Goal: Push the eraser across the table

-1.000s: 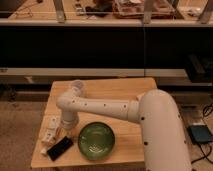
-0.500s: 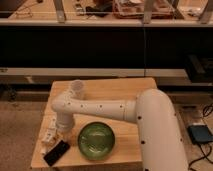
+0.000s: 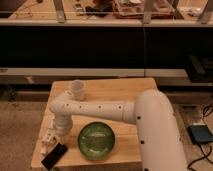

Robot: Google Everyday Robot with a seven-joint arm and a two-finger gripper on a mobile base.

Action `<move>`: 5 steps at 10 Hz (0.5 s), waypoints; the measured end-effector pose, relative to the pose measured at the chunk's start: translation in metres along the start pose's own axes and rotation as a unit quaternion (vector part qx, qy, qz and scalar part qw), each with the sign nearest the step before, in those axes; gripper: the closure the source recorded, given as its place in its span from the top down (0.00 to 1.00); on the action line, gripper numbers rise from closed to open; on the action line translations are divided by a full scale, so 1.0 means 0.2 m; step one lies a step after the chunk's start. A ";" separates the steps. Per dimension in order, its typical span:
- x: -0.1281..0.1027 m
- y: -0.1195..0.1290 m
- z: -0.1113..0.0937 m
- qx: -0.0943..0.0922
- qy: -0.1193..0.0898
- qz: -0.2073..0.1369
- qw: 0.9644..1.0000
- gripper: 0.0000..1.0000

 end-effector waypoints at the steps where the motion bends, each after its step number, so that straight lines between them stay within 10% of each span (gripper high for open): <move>1: -0.01 -0.01 0.01 0.002 -0.004 -0.003 1.000 0.05; 5: -0.01 -0.02 0.01 0.006 -0.009 -0.006 1.000 0.05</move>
